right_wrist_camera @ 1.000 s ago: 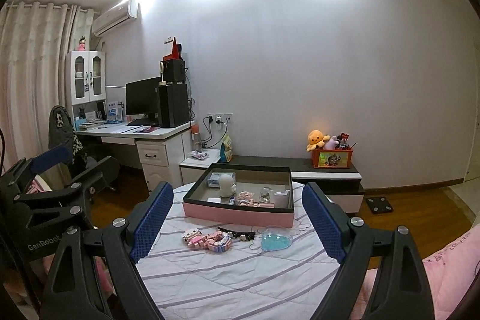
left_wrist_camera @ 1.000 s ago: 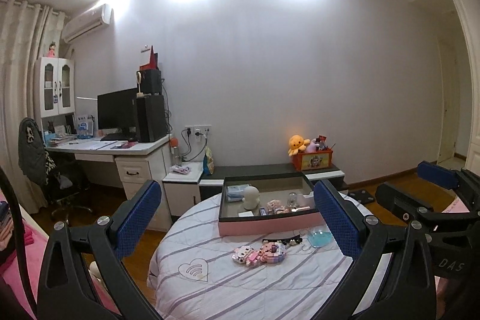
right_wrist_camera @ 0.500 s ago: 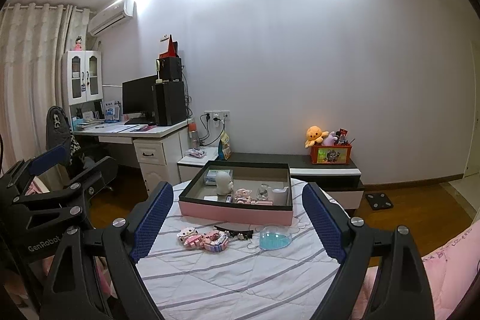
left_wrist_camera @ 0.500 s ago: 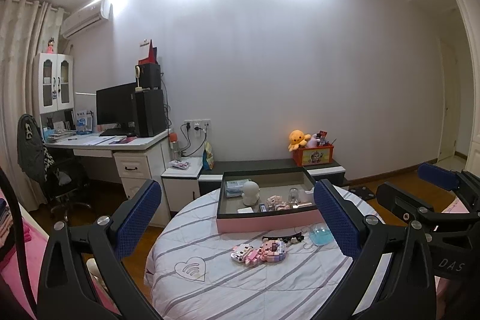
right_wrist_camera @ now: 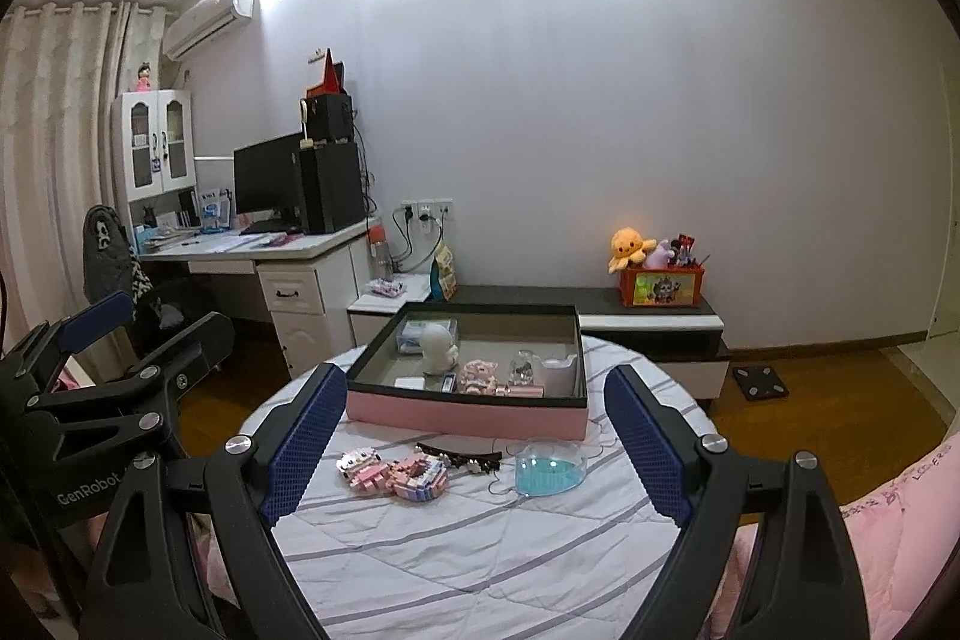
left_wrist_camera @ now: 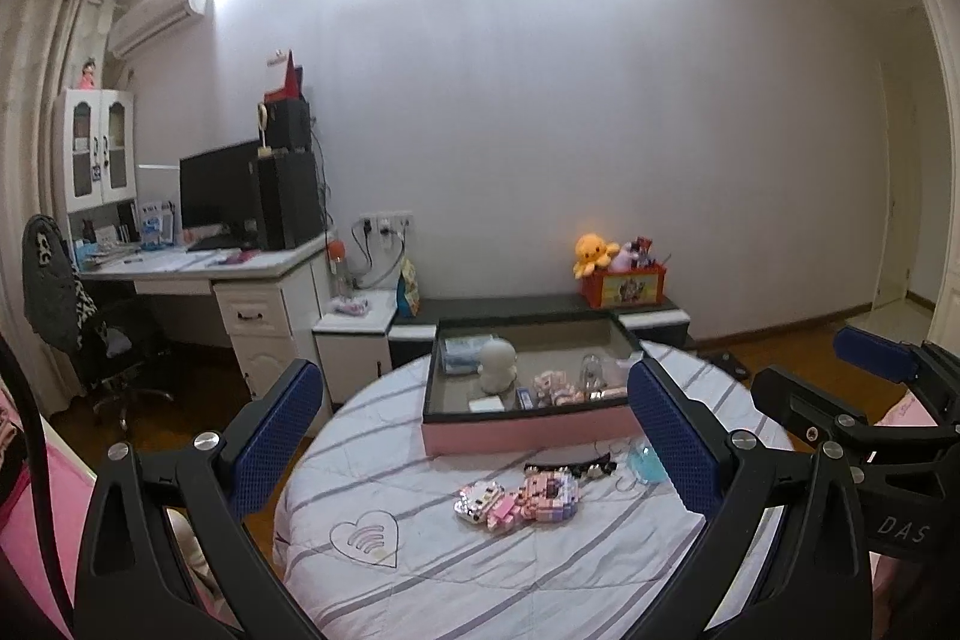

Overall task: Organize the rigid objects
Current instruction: 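Withdraw both tools from the box back over the bed, then grasp the pink-white block figure with the left tool while the right tool grasps the blue dome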

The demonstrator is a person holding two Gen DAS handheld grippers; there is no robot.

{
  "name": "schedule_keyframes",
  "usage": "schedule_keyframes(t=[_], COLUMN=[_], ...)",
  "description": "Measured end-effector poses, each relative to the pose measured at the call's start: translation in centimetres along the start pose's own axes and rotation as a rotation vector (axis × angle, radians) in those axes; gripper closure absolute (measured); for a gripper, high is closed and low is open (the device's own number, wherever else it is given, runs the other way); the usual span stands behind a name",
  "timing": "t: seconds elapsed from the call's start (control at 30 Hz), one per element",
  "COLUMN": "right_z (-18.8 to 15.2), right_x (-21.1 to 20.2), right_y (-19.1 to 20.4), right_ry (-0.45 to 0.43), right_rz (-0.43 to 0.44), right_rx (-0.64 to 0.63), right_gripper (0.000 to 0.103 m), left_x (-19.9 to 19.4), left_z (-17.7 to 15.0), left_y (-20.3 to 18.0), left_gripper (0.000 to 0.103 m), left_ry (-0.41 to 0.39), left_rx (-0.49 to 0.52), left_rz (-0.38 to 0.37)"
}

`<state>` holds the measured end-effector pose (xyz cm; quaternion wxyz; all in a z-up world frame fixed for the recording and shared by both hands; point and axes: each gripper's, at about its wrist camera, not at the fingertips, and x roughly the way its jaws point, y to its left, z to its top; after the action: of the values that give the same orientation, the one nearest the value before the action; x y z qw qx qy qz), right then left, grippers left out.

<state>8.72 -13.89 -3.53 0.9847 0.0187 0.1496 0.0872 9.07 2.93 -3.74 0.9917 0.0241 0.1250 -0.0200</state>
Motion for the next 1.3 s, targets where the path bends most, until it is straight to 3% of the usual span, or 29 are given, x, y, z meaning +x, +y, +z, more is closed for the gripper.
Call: schedule_keyframes(t=[0.2,0.33,0.63,0.8,0.9,1.0,1.13,1.3], right_z=[-1.7,-3.7,-8.5,-10.0,-10.3,-10.4,-10.4,-10.4], right_x=[4.2,7.6,14.7,16.9,17.7,18.2,19.1,20.5], right_y=[-0.6,-1.3,-4.5,-6.6,-7.5,-7.6,-7.2,-7.1], right_ry=[0.097,0.18,0.366,0.429,0.456,0.47,0.492,0.537], right_rz=[-0.002,-0.006,-0.043,-0.057,-0.043,-0.012,-0.005,-0.008], right_rx=[0.003,0.011,0.053,0.08,0.103,0.109,0.092,0.096], right_gripper=[0.014,0.014,0.014,0.014,0.014,0.014,0.014,0.014], left_x=[5.5,10.0,17.1,19.3,19.3,19.1,19.8,19.8], left_z=[-2.7,-5.6,-10.2,-11.2,-11.1,-11.1,-11.7,-12.2], left_y=[0.3,0.6,-2.2,-4.0,-4.4,-2.4,-0.1,1.6], left_gripper=[0.0,0.0,0.001,0.004,0.006,0.005,0.004,0.003], left_ry=[0.139,0.292,0.491,0.536,0.523,0.534,0.558,0.585], left_rx=[-0.008,-0.053,-0.045,0.002,0.029,-0.032,-0.067,-0.092], left_rz=[-0.045,-0.117,-0.103,-0.117,-0.099,-0.107,-0.052,-0.067])
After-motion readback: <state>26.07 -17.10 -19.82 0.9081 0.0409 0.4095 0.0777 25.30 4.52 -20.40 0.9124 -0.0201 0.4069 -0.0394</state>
